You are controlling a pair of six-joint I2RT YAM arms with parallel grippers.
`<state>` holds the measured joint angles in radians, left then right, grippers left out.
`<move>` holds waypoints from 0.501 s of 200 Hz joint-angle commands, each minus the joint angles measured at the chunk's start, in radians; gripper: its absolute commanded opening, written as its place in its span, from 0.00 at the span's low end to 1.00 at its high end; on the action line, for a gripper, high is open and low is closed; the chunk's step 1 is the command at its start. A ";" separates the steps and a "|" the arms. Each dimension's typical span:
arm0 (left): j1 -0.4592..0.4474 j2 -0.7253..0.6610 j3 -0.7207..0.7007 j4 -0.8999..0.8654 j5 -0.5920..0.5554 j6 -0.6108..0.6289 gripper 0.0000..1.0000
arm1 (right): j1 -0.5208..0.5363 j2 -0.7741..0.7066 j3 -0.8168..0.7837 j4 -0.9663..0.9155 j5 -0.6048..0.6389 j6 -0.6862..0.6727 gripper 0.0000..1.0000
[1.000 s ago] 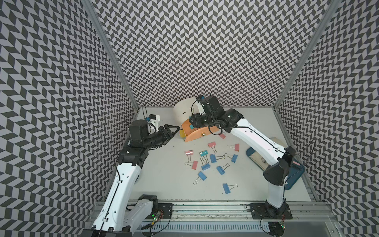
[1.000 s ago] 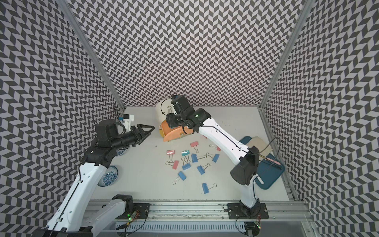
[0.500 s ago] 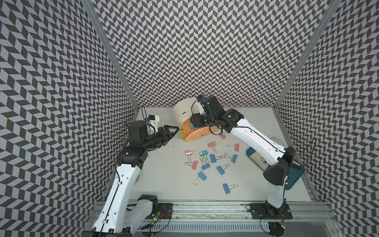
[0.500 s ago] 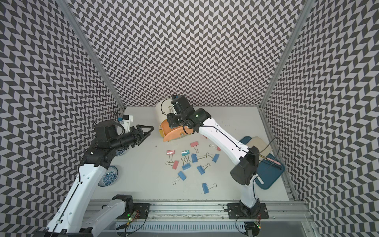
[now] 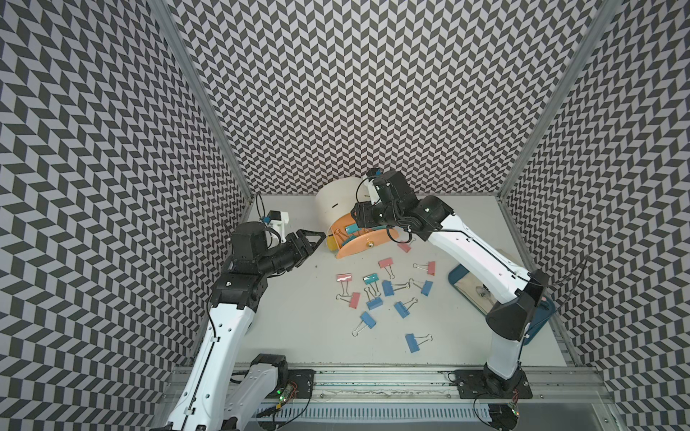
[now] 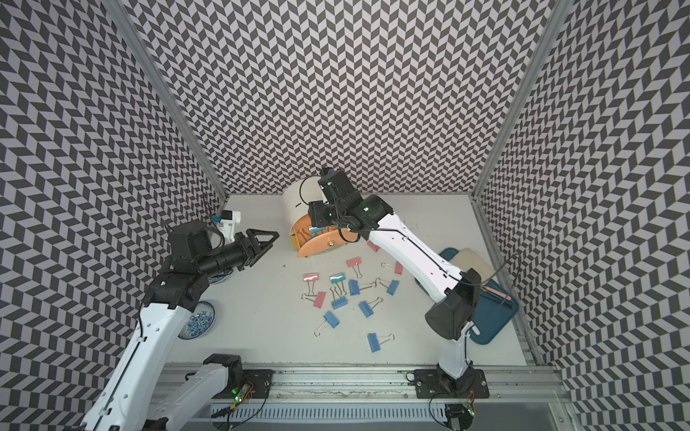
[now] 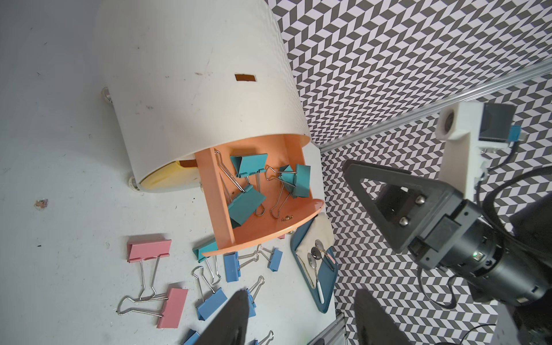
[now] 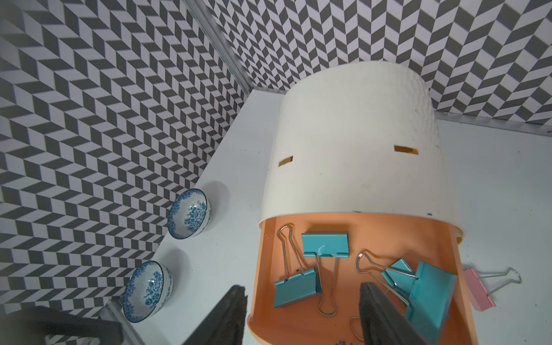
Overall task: Put the binder clips in the drawer according to color
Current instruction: Place the binder clip in the drawer.
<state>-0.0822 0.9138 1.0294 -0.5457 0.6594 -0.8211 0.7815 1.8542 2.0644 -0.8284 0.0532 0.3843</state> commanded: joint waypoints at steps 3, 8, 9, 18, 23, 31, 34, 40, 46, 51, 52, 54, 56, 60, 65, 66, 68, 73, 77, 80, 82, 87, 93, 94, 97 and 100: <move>0.007 -0.031 -0.012 -0.027 -0.007 0.028 0.60 | -0.004 -0.100 -0.030 0.050 0.022 0.008 0.63; 0.007 -0.035 -0.014 -0.030 -0.009 0.030 0.60 | -0.004 -0.113 -0.042 0.053 0.024 0.005 0.63; 0.008 -0.035 -0.014 -0.032 -0.010 0.031 0.60 | -0.004 -0.116 -0.043 0.054 0.025 0.005 0.63; 0.007 -0.043 -0.014 -0.042 -0.016 0.034 0.60 | -0.004 -0.141 -0.071 0.060 0.030 0.003 0.62; 0.007 -0.047 -0.014 -0.047 -0.020 0.036 0.60 | -0.005 -0.160 -0.091 0.067 0.034 0.001 0.62; 0.007 -0.055 -0.014 -0.057 -0.025 0.039 0.60 | -0.007 -0.191 -0.129 0.076 0.040 0.002 0.62; 0.007 -0.059 -0.014 -0.060 -0.027 0.040 0.60 | -0.008 -0.203 -0.145 0.081 0.044 0.003 0.62; 0.006 -0.066 -0.015 -0.069 -0.032 0.041 0.60 | -0.008 -0.230 -0.181 0.093 0.050 0.007 0.62; 0.006 -0.072 -0.017 -0.077 -0.037 0.044 0.60 | -0.011 -0.260 -0.221 0.107 0.056 0.009 0.62; 0.007 -0.081 -0.021 -0.083 -0.040 0.046 0.60 | -0.015 -0.286 -0.258 0.121 0.058 0.013 0.62; 0.007 -0.082 -0.022 -0.084 -0.041 0.046 0.60 | -0.016 -0.288 -0.267 0.124 0.058 0.014 0.62; 0.007 -0.085 -0.024 -0.088 -0.043 0.047 0.60 | -0.018 -0.301 -0.281 0.129 0.058 0.016 0.62; 0.007 -0.088 -0.026 -0.090 -0.045 0.048 0.60 | -0.020 -0.311 -0.296 0.134 0.057 0.017 0.62; 0.007 -0.096 -0.031 -0.095 -0.048 0.049 0.60 | -0.023 -0.330 -0.326 0.145 0.056 0.022 0.62; 0.006 -0.104 -0.038 -0.102 -0.050 0.050 0.60 | -0.029 -0.359 -0.366 0.157 0.055 0.027 0.62; 0.006 -0.106 -0.040 -0.104 -0.052 0.050 0.60 | -0.030 -0.364 -0.375 0.160 0.055 0.028 0.62; 0.007 -0.110 -0.044 -0.107 -0.054 0.051 0.60 | -0.032 -0.375 -0.391 0.165 0.055 0.031 0.62; 0.007 -0.120 -0.053 -0.112 -0.057 0.051 0.60 | -0.037 -0.401 -0.430 0.177 0.054 0.039 0.62; 0.007 -0.128 -0.061 -0.117 -0.059 0.053 0.60 | -0.041 -0.421 -0.460 0.188 0.051 0.044 0.62; 0.006 -0.134 -0.066 -0.122 -0.062 0.054 0.60 | -0.043 -0.437 -0.486 0.196 0.048 0.047 0.62; 0.006 -0.137 -0.071 -0.125 -0.064 0.054 0.60 | -0.045 -0.448 -0.501 0.202 0.046 0.050 0.62; 0.006 -0.149 -0.082 -0.132 -0.070 0.055 0.60 | -0.049 -0.474 -0.544 0.216 0.042 0.056 0.62; 0.007 -0.162 -0.098 -0.138 -0.074 0.056 0.60 | -0.051 -0.504 -0.594 0.231 0.035 0.062 0.62; 0.006 -0.164 -0.100 -0.140 -0.075 0.056 0.60 | -0.051 -0.510 -0.602 0.234 0.034 0.063 0.62; 0.006 -0.170 -0.108 -0.143 -0.077 0.056 0.60 | -0.054 -0.523 -0.625 0.241 0.031 0.066 0.62; 0.006 -0.178 -0.115 -0.147 -0.080 0.056 0.60 | -0.054 -0.539 -0.649 0.250 0.028 0.069 0.62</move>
<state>-0.0822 0.7822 0.9607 -0.6350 0.6136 -0.7925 0.7414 1.4155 1.5558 -0.6907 0.0853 0.4141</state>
